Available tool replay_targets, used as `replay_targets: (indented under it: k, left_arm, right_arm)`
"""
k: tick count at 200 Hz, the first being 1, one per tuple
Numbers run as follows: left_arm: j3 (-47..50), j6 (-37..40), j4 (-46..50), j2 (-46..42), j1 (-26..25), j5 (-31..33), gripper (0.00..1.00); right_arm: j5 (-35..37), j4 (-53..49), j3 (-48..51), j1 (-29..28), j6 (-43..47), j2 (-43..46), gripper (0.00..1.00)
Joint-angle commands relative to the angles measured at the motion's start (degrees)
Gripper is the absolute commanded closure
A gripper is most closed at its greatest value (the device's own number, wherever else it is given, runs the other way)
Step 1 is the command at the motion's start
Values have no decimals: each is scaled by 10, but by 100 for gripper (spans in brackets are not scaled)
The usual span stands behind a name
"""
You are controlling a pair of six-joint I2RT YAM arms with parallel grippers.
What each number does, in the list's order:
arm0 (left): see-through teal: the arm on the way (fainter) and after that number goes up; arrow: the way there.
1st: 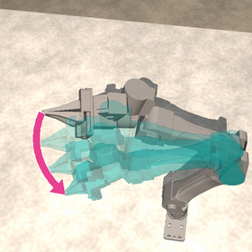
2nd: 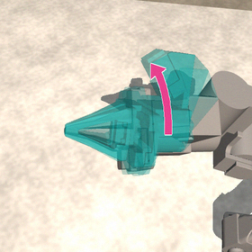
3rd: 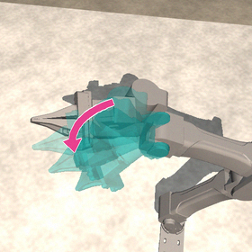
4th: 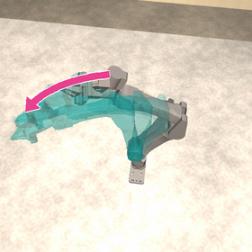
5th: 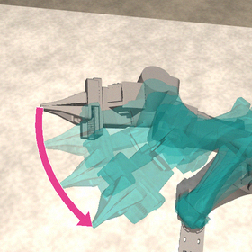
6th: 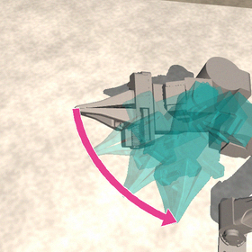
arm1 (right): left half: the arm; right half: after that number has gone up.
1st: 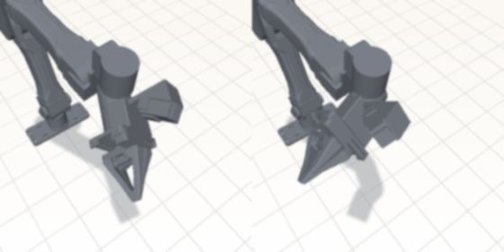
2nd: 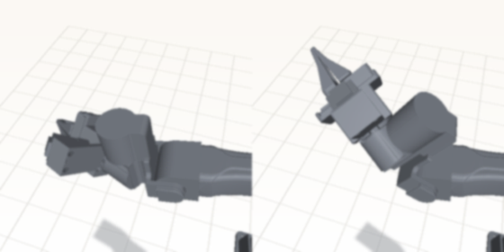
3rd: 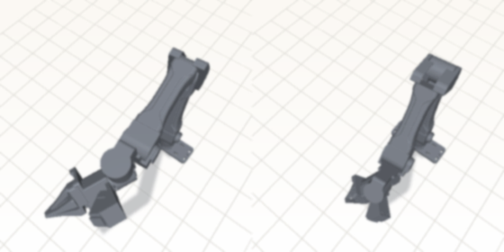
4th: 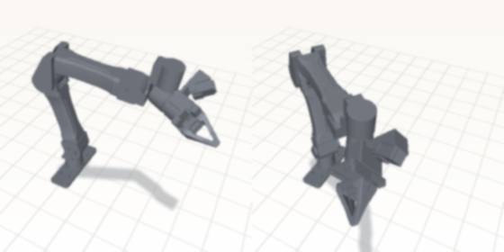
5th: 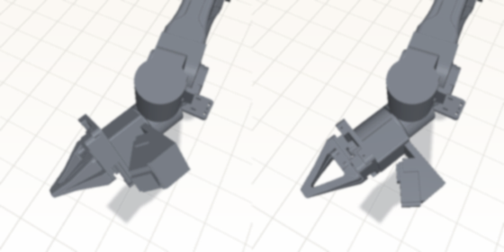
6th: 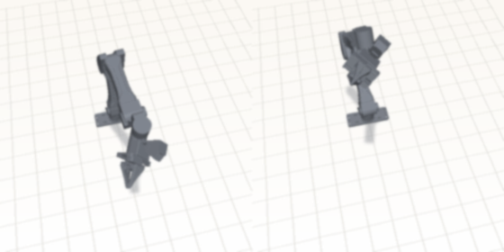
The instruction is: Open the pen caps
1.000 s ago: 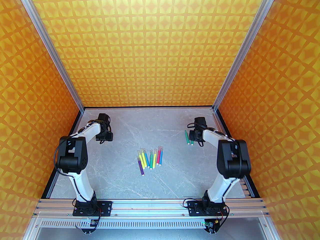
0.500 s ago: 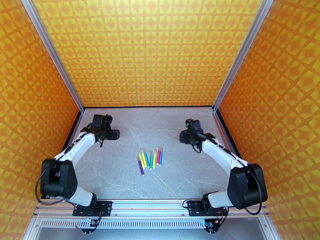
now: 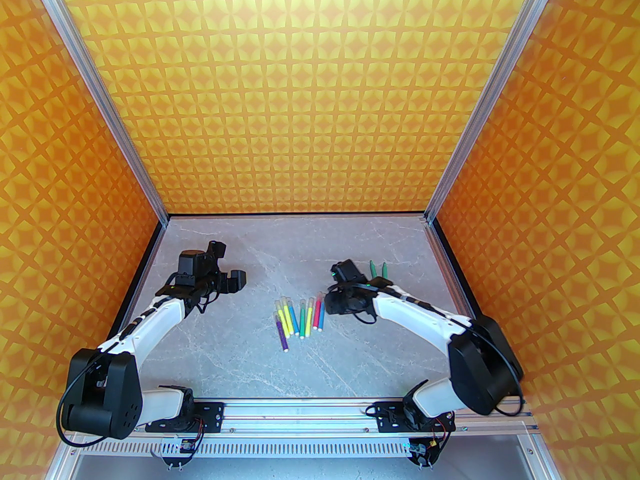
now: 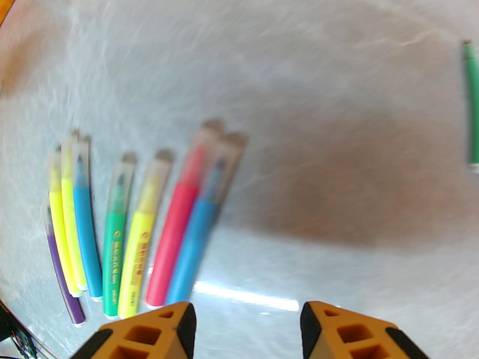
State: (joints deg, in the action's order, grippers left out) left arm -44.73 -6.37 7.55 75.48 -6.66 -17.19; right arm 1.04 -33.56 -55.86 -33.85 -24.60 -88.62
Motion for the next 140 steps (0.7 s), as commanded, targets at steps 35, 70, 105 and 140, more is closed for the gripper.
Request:
replay_targets:
  k: [35,70,105,140]
  left_arm:
    - [19,7,-32,-39,-2,-15,6]
    - [21,1,-34,-43,-2,-15,5]
    - [21,-2,-32,-45,-2,-16,5]
    - [23,-4,-34,-48,-2,-16,5]
  right_arm:
    - [-4,13,-35,-46,-90,-61,52]
    - [-5,14,-45,-51,-117,-84,57]
    - [3,8,-50,-52,-132,-101,61]
    - [6,2,-62,-52,-136,-128,66]
